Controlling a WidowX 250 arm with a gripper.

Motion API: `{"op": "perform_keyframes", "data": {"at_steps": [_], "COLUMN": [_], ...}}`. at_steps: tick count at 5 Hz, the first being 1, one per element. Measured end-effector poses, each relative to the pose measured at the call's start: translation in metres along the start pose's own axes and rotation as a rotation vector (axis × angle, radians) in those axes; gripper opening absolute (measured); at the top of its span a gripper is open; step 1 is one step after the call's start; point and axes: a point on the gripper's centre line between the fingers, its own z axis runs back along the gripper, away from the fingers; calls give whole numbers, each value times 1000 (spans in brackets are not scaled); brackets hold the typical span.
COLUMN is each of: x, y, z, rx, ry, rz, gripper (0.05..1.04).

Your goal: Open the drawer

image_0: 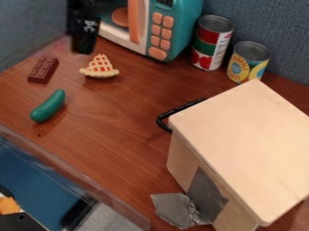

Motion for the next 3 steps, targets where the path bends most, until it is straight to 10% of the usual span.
{"op": "perform_keyframes", "data": {"at_steps": [3], "x": [75], "y": [-34], "z": [-48], "rx": [-7], "ry": [-75], "rz": [37], "gripper": [999]}}
